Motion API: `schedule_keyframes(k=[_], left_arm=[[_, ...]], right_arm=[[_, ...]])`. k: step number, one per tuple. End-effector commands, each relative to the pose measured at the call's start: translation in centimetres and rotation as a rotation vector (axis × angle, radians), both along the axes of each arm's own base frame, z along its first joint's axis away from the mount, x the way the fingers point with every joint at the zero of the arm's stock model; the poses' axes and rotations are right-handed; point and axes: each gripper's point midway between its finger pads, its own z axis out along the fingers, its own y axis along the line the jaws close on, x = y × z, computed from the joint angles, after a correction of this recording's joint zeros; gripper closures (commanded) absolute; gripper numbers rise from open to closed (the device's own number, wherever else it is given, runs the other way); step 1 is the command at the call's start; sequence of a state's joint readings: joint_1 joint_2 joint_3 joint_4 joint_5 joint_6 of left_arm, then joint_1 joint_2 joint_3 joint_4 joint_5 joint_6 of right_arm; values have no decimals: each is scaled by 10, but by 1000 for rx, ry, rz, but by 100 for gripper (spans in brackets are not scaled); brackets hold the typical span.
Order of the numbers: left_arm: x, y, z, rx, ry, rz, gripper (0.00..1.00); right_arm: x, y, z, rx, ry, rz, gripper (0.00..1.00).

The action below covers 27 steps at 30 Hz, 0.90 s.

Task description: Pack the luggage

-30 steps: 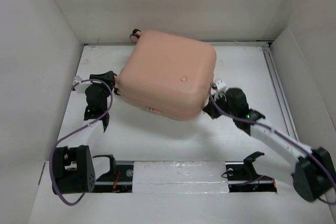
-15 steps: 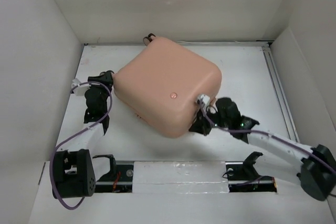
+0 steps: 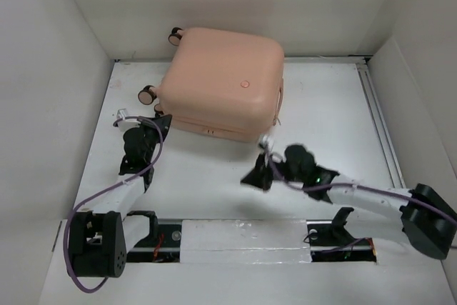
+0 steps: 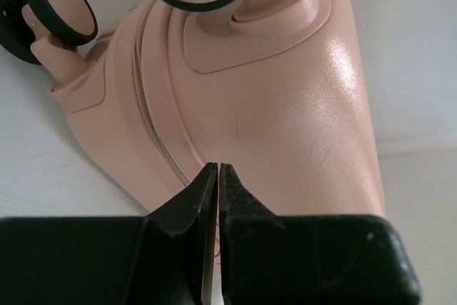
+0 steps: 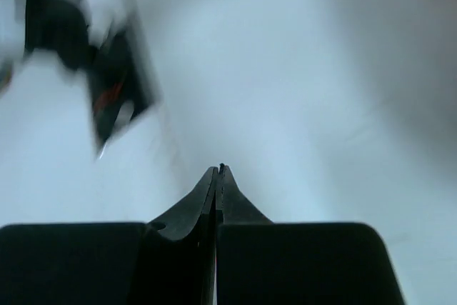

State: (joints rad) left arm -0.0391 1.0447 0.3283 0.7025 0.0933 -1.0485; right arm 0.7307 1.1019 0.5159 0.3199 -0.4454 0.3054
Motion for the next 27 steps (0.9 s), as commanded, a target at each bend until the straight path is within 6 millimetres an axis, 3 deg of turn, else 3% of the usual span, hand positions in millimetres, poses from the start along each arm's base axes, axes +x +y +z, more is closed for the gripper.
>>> schedule_keyframes(k=[1,2,3,5,6,9,10,12,13,14,15,16,17,18,19,20,21,22,23,25,27], left_arm=[[-4,-6,10,12,-57,-38,100],[-5,-4,5,14,-48,-28,100],[-4,-2,5,15,-48,-19,100],[-5,-2,9,15,-59,-19,100],[-6,-4,12,13,-68,-28,100],[-9,-6,20,43,-85,-45,100],[-12,-7,24,54,-99,-57,100],[-13,-12,26,77,-103,-84,96],[-12,-16,29,95,-109,-98,92],[-13,-34,35,125,-123,-137,89],[-15,-48,35,167,-96,-164,86],[-4,-53,67,248,-149,-108,81],[-12,-107,91,314,-196,-215,78],[-20,-128,78,334,-161,-233,75],[-22,-148,110,348,-213,-231,74],[-24,-158,114,398,-215,-206,72],[-36,-189,107,416,-213,-284,72],[-37,-198,112,403,-232,-296,72],[-41,-209,110,396,-244,-359,72],[-45,-220,100,369,-238,-412,71],[-55,-228,76,380,-202,-478,71]], right_arm=[[-59,30,-32,39,93,52,100],[-65,27,-50,-51,113,33,100],[-47,27,-35,-82,57,-59,100],[-26,3,-21,-172,-46,-135,100],[2,-14,-5,-151,-78,-204,100],[50,-51,24,-110,-152,-266,100],[75,-74,35,-77,-148,-309,100],[101,-91,36,-74,-175,-328,100],[115,-110,34,-72,-156,-363,100],[125,-120,39,-64,-156,-377,97],[133,-128,33,-64,-142,-390,87],[145,-137,43,-41,-194,-415,81],[158,-153,38,-15,-185,-456,71],[157,-158,39,-5,-182,-441,67],[163,-158,30,-6,-163,-394,64],[164,-158,30,5,-164,-342,63],[167,-154,30,16,-175,-311,63],[172,-148,18,27,-151,-262,63],[175,-143,22,53,-182,-222,63],[175,-135,21,80,-194,-144,63],[179,-132,11,87,-171,-112,62]])
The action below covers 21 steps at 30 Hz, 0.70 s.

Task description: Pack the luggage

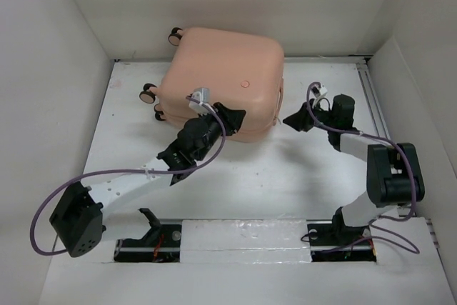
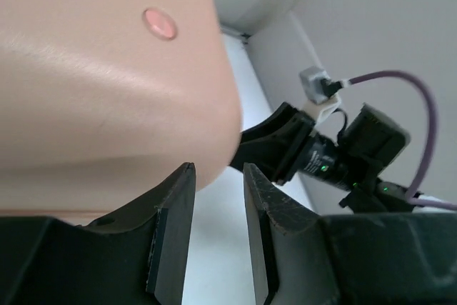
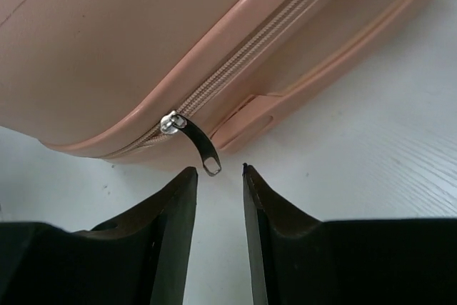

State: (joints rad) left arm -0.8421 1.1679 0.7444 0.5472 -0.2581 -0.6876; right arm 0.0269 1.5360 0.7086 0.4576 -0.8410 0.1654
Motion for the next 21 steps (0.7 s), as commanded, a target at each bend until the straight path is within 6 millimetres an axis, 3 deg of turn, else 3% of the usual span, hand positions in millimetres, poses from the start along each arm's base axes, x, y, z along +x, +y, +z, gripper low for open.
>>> schedule_keyframes(k=[1,3,4,7,10,13,21], left_arm=[[-1,2,-36,68,39,-7,71],[-12,1,-62,86,79,-55,71],[-19,-3,-67,91,82,-75,71],[-34,-7,-89,127,109,-103,71],[-48,-13,-99,146,121,-140,71],[-47,-14,-107,157,131,-140,71],[-40,-31,-113,176,128,-171,71]], right_arm=[[6,18,47,41,-227,182,62],[7,19,46,28,-244,203,61],[13,19,56,17,-271,206,61],[18,21,40,13,-220,238,59],[19,25,31,43,-210,279,58],[17,31,20,65,-175,321,57],[10,40,26,99,-192,395,54]])
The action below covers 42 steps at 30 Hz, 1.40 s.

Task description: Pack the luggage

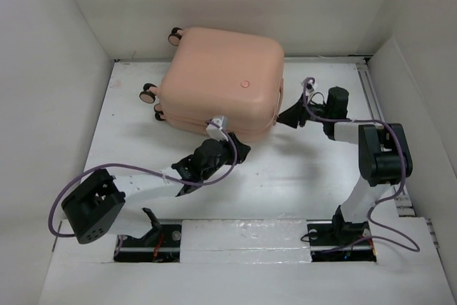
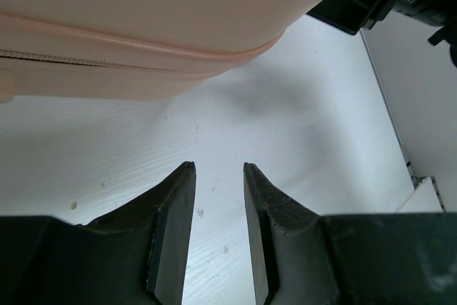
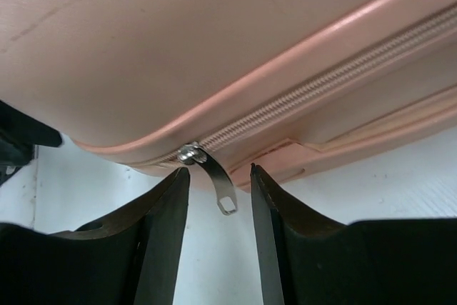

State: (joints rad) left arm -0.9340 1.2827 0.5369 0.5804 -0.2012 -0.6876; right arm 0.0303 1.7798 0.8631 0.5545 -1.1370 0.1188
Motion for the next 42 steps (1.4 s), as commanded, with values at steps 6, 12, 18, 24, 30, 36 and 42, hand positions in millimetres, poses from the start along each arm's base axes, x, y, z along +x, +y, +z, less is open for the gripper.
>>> schedule_keyframes(k=[6,12,18,24,30,36,42], left_arm=[[10,-19,20,-40,-48,-25,71],[13,-22,15,-27,-49,-28,71],[26,-23,10,-6,-48,-2,72],[51,-28,20,-13,-77,55,73],[68,-32,24,3,-88,96,73],[78,-40,24,-8,-81,118,75],[86,-53,21,-2,-72,103,75]], right_arm=[[-4,19,33,64,-143,139,53],[-3,23,29,72,-131,156,59],[-13,24,32,114,-115,151,91],[-27,25,33,129,-98,109,100],[-37,27,30,18,-143,-24,100],[-73,43,1,-162,-45,-154,100],[-123,82,12,-188,-77,-159,100]])
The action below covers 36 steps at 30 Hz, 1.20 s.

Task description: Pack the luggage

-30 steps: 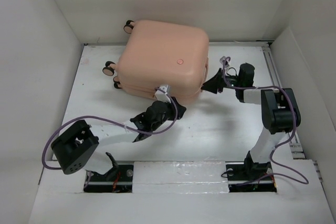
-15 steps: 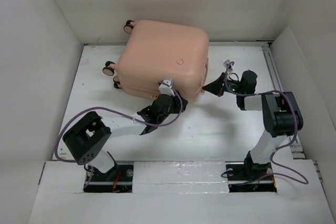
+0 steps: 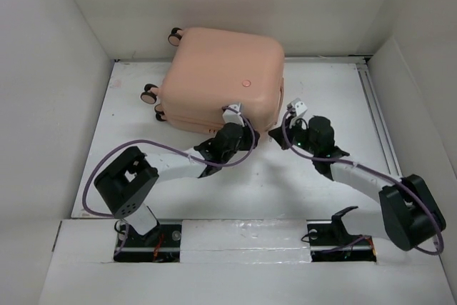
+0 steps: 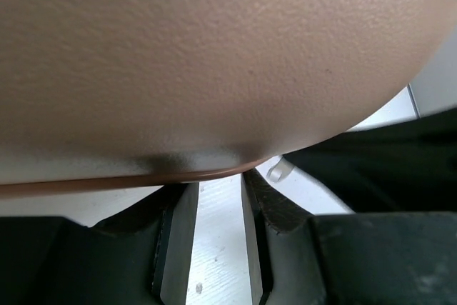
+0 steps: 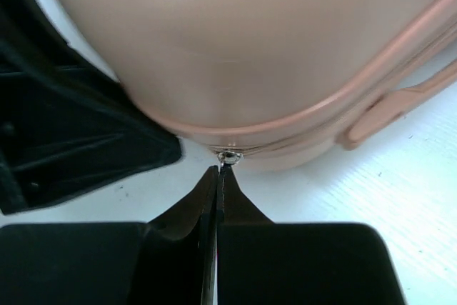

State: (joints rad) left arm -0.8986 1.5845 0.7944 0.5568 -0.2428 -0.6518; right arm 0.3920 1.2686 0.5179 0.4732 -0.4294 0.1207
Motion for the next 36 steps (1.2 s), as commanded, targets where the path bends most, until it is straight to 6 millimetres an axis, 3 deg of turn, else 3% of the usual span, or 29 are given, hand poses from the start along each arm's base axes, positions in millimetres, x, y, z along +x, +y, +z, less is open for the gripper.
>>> schedule_keyframes(k=[1,4,8,9,10,11,12,13,14,15,16,17,18,19,20,24,25,27,28,29,31,33,34,35,36], left_arm=[[28,-20,40,-98,-89,24,75],[31,-27,39,-103,-78,17,75],[28,-33,44,-118,-76,-16,75],[27,-32,50,-123,-81,-16,75],[24,-28,48,-130,-72,-13,73],[21,-19,59,-137,-86,9,72],[18,-10,62,-141,-84,29,72],[10,7,47,-113,-72,55,67],[5,27,73,-167,-107,111,61],[-2,40,82,-190,-130,131,54],[-12,60,69,-172,-128,160,47],[-11,81,78,-182,-161,237,40],[-19,100,107,-252,-206,276,25],[-15,125,102,-215,-199,375,20],[-9,151,113,-246,-207,455,12],[20,205,118,-267,-166,564,4],[37,252,116,-281,-165,691,2],[53,286,118,-406,-129,784,1],[61,317,108,-460,-109,848,1],[69,327,124,-562,-174,844,1],[77,338,125,-656,-200,838,1],[99,358,108,-630,-117,897,1],[112,363,129,-651,-129,879,1],[122,370,111,-685,-57,878,1],[129,373,133,-739,-141,830,1]], right_arm=[[-60,47,-3,5,64,154,100],[-73,62,5,13,56,132,100],[-71,84,10,79,65,100,100],[-67,92,-2,86,111,89,100],[-65,99,0,110,94,87,100],[-62,106,1,113,80,75,100],[-56,110,-7,99,89,61,100],[-56,111,-10,103,99,58,100],[-54,111,-8,109,91,50,100],[-53,112,-5,123,89,48,100],[-53,109,-10,114,94,36,100],[-49,105,-10,115,93,23,100],[-47,103,-10,117,95,20,100],[-48,101,-13,110,101,19,100],[-48,101,-14,110,101,19,100],[-53,98,-12,117,104,39,100],[-55,97,-13,117,104,39,100],[-57,94,-11,107,101,41,100],[-58,95,-10,108,103,49,100],[-58,95,-6,116,95,50,100],[-61,92,-11,102,110,49,100],[-62,90,-4,104,91,53,100],[-64,90,-7,92,93,63,100],[-66,88,-7,92,93,63,100],[-68,90,-7,94,96,75,100]])
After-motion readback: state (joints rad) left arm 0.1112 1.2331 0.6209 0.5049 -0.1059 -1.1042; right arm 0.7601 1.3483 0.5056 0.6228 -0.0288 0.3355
